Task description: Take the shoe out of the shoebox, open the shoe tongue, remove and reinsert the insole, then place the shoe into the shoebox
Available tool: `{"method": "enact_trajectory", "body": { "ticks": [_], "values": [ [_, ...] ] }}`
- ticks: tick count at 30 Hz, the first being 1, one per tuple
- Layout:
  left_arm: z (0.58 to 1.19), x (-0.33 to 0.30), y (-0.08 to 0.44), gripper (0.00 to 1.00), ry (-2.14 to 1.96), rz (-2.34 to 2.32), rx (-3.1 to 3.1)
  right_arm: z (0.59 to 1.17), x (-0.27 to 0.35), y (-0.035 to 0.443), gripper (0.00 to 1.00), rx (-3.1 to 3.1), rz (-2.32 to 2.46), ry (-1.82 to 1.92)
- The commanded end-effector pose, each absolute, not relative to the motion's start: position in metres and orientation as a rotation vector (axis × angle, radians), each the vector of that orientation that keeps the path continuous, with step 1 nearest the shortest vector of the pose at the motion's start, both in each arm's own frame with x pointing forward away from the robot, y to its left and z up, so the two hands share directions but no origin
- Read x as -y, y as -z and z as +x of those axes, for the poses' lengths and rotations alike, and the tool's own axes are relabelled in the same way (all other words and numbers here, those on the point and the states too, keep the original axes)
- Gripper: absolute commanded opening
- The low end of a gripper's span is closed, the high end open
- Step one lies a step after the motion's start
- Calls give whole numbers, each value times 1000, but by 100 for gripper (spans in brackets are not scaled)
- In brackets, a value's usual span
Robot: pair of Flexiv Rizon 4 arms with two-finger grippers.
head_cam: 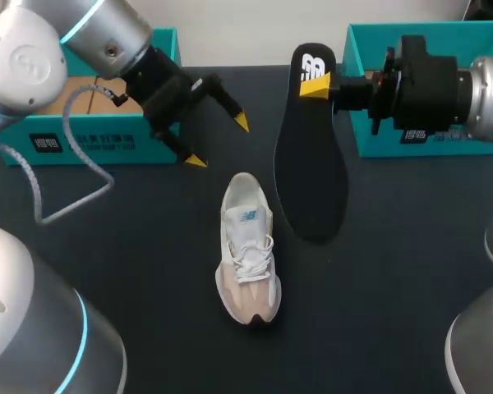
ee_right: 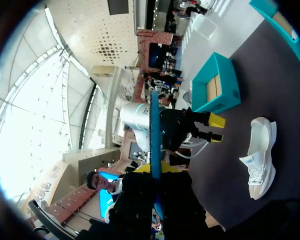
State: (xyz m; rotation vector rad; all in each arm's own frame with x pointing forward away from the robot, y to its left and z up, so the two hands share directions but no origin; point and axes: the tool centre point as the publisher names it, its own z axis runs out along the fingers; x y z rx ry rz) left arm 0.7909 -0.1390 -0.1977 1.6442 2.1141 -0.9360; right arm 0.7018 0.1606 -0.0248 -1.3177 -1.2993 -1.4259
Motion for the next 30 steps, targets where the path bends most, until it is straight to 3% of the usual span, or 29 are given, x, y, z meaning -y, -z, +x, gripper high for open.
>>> {"method": "enact_trajectory", "body": {
  "ticks": [1,19,30],
  "values": [
    [788,135,203,100,994,1489,-1980,703,-164,25,0,1299,-1320,1425],
    [793,110,154,100,1162,1228,-1373,759,-182,57,0,956,-1517,1364],
    [771,107,118,100,1238,1174,-1220,761,-183,57,0,954,-1531,1356]
  ]
}}
